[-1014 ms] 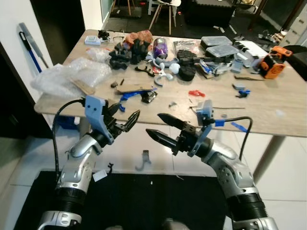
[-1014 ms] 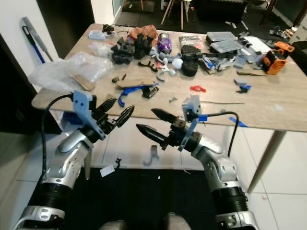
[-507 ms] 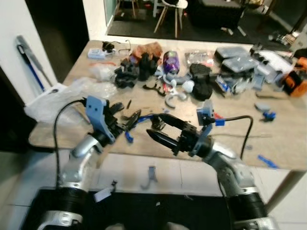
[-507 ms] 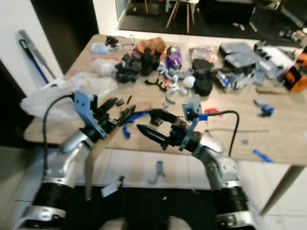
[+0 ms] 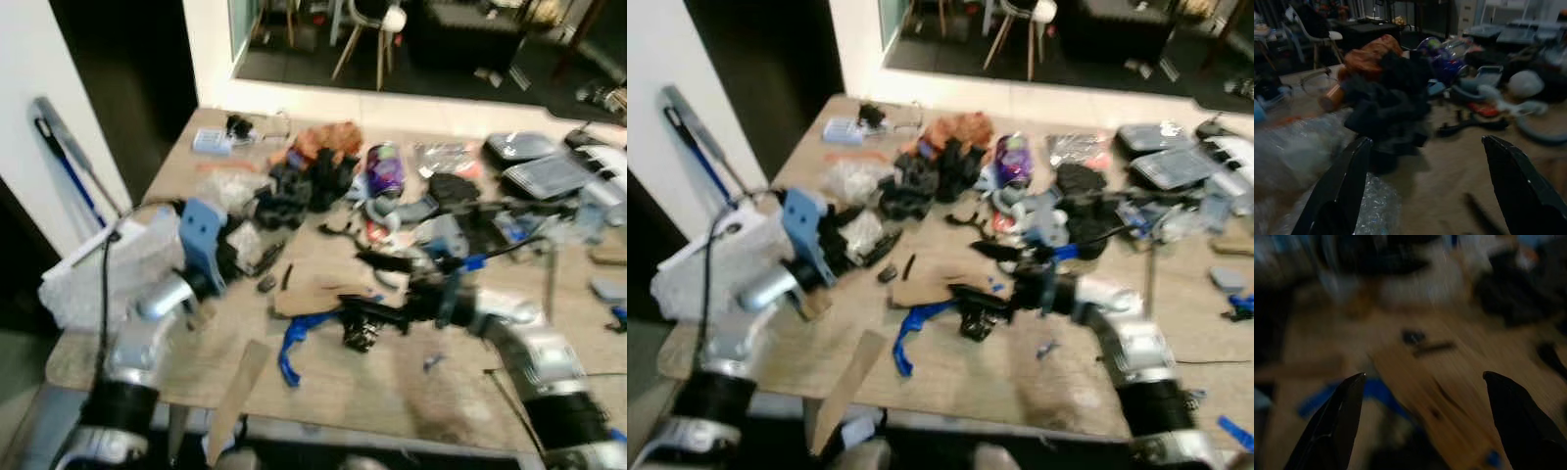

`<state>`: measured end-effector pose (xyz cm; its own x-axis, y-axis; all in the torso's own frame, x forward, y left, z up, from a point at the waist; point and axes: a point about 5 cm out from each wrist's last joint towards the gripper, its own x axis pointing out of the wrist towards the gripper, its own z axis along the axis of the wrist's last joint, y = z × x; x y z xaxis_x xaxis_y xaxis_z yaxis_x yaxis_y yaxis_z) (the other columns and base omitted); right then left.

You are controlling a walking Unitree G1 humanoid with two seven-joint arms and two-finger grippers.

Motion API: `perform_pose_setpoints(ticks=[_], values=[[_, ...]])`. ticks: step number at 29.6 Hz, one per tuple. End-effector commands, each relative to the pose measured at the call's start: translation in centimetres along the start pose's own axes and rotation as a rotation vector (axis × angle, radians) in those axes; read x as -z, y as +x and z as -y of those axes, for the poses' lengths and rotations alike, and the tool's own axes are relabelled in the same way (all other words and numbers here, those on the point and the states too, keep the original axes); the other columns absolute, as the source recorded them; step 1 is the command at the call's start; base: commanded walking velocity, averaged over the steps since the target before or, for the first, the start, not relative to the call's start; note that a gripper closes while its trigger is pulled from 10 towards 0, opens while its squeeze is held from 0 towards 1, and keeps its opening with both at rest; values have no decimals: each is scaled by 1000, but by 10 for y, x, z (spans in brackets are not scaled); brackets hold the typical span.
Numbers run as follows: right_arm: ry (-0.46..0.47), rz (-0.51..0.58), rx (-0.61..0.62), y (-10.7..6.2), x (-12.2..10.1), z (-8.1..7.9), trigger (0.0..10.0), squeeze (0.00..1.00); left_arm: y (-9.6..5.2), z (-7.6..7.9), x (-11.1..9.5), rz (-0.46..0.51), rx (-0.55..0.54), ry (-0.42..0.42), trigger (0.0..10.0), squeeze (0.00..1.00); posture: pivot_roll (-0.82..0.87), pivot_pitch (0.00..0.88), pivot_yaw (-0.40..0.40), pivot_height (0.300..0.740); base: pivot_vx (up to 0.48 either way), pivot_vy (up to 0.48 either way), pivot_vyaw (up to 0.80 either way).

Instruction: Picking trash to rubbish bin

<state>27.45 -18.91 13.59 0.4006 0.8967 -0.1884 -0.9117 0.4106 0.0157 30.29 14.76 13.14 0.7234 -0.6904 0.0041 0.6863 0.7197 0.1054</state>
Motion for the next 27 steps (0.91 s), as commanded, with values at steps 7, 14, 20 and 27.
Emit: perform_pose_setpoints(ticks=[7,14,20,27], values=[[-77,-138,98,-19,2,16,10000,0,-9,5,-14,-99,194,220,10000,0,-5,0,-9,740,0,0,0],[-128,-150,186,-23,-5,30,10000,0,-16,14,-21,-135,366,168,10000,0,-5,0,-7,740,0,0,0],[-144,-160,210,-26,-7,31,10000,0,-13,24,-25,-155,491,141,10000,0,-14,0,0,740,0,0,0],[-155,-169,215,-30,-8,34,10000,0,-5,37,-24,-232,606,77,10000,0,-23,0,4,740,0,0,0]])
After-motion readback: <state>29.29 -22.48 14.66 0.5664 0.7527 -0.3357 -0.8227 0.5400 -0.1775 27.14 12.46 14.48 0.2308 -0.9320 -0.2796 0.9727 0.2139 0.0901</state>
